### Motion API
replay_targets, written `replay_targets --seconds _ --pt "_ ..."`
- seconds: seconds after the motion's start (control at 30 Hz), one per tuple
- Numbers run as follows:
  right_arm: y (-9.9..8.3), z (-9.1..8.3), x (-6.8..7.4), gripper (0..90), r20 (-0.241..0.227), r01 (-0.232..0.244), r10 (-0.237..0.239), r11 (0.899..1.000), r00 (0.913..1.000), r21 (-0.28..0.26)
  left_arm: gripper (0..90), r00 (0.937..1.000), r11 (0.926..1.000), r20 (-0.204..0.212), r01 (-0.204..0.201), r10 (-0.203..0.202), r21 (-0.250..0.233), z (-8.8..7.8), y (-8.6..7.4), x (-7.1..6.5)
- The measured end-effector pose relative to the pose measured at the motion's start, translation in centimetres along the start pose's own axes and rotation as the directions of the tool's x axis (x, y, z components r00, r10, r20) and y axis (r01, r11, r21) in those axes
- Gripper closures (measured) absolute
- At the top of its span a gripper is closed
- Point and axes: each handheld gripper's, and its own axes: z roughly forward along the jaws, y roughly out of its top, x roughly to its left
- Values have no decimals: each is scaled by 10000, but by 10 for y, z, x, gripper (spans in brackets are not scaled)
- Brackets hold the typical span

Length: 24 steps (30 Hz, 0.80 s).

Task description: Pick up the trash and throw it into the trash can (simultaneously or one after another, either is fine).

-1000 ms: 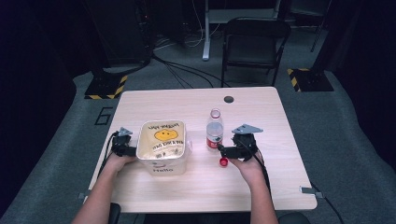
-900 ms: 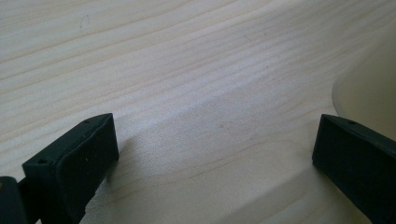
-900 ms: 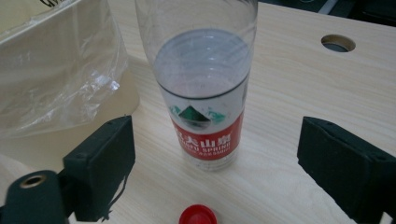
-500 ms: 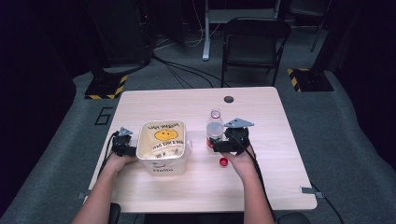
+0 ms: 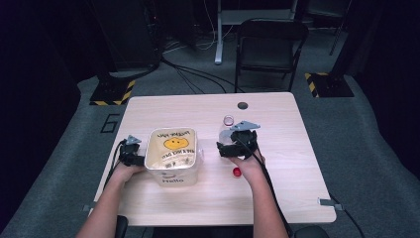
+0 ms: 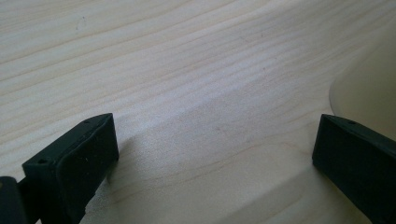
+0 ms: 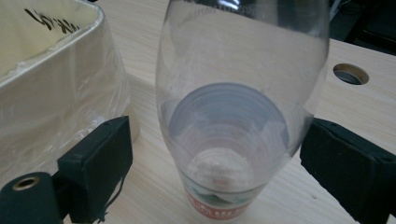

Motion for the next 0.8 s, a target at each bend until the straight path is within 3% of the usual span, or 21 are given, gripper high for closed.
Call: replay_targets --seconds 0.47,0.67,0.8 --pt "5 6 -1 142 -44 3 -3 10000 10000 -78 0 10000 10000 52 -5 4 34 0 1 -1" --pt "7 4 0 257 -129 173 -175 9997 9998 -152 0 10000 10000 51 -3 3 35 0 1 -1" --pt "8 2 3 277 -88 465 -467 9987 9989 -228 0 10000 10000 50 0 0 34 0 1 -1"
